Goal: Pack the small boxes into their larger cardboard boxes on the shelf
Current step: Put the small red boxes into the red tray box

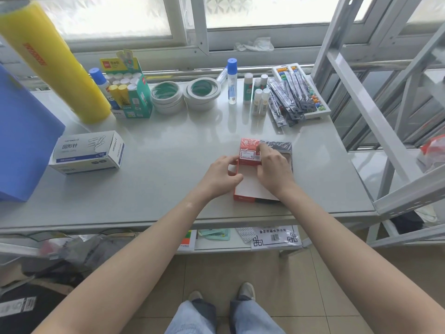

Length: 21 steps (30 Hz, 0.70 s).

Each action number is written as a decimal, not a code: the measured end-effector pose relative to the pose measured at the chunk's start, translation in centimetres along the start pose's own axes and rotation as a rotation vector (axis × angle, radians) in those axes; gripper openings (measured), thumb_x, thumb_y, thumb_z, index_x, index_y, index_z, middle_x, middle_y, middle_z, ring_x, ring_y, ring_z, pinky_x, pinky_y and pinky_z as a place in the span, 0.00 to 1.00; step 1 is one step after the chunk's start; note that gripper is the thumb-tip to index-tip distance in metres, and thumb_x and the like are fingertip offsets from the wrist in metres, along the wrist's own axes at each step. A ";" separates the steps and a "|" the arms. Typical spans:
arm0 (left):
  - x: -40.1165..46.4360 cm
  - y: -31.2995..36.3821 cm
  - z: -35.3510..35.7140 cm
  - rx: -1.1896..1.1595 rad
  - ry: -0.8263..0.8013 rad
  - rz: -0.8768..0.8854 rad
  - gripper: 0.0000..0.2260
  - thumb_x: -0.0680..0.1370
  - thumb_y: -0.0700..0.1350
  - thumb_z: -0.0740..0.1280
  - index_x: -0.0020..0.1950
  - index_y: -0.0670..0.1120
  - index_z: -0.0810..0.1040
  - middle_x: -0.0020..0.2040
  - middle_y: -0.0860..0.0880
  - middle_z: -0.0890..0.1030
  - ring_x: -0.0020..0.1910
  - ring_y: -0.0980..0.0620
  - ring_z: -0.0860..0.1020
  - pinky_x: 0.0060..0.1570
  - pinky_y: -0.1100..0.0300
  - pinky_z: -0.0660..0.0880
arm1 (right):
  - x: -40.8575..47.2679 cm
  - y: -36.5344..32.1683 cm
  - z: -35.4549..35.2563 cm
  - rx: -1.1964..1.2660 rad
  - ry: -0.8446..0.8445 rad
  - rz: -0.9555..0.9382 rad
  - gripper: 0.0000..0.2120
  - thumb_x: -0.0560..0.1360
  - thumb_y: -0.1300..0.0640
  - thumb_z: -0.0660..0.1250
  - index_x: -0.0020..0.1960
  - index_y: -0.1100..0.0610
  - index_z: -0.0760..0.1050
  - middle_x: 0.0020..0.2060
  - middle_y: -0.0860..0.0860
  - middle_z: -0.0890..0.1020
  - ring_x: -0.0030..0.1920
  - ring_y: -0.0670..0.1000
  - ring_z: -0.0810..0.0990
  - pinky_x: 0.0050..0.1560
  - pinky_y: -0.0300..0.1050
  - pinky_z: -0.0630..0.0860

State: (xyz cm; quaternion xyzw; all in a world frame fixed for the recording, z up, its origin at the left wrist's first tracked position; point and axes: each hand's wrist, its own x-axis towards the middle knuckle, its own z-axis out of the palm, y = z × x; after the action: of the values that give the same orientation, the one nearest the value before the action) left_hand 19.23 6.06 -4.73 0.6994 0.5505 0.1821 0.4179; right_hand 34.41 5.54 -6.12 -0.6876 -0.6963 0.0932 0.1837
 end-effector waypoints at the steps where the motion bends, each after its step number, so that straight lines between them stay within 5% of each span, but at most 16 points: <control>1: -0.1 0.1 0.1 0.004 0.009 0.003 0.24 0.73 0.37 0.63 0.69 0.48 0.72 0.59 0.44 0.75 0.53 0.46 0.80 0.56 0.60 0.73 | 0.0 0.0 -0.1 -0.006 -0.016 -0.006 0.16 0.70 0.69 0.57 0.57 0.63 0.69 0.51 0.60 0.80 0.54 0.62 0.77 0.49 0.52 0.70; 9: -0.1 -0.3 0.3 0.108 0.080 -0.098 0.24 0.74 0.44 0.66 0.70 0.42 0.69 0.59 0.44 0.76 0.56 0.44 0.78 0.61 0.52 0.73 | -1.1 1.9 -2.3 -0.034 0.124 0.115 0.21 0.71 0.61 0.62 0.63 0.62 0.67 0.55 0.61 0.73 0.55 0.62 0.72 0.52 0.53 0.71; 14: -0.5 -0.2 0.6 0.101 0.090 -0.098 0.20 0.75 0.44 0.65 0.67 0.44 0.74 0.54 0.45 0.81 0.54 0.44 0.79 0.59 0.49 0.75 | -1.9 3.9 -3.0 0.080 -0.124 0.376 0.19 0.75 0.55 0.60 0.63 0.63 0.65 0.56 0.62 0.76 0.56 0.64 0.75 0.53 0.53 0.71; 21: -1.4 -0.7 -0.1 0.134 0.176 -0.076 0.14 0.76 0.43 0.62 0.61 0.48 0.79 0.52 0.45 0.81 0.49 0.44 0.79 0.55 0.50 0.76 | -1.2 2.9 -3.2 0.119 -0.096 0.260 0.15 0.73 0.63 0.58 0.59 0.64 0.69 0.46 0.63 0.81 0.50 0.65 0.77 0.49 0.53 0.70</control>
State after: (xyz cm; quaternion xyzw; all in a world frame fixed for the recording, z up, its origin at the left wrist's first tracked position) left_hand 18.29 4.80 -4.92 0.6855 0.6223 0.1896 0.3269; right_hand 38.33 4.10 -4.50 -0.7545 -0.6026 0.1901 0.1773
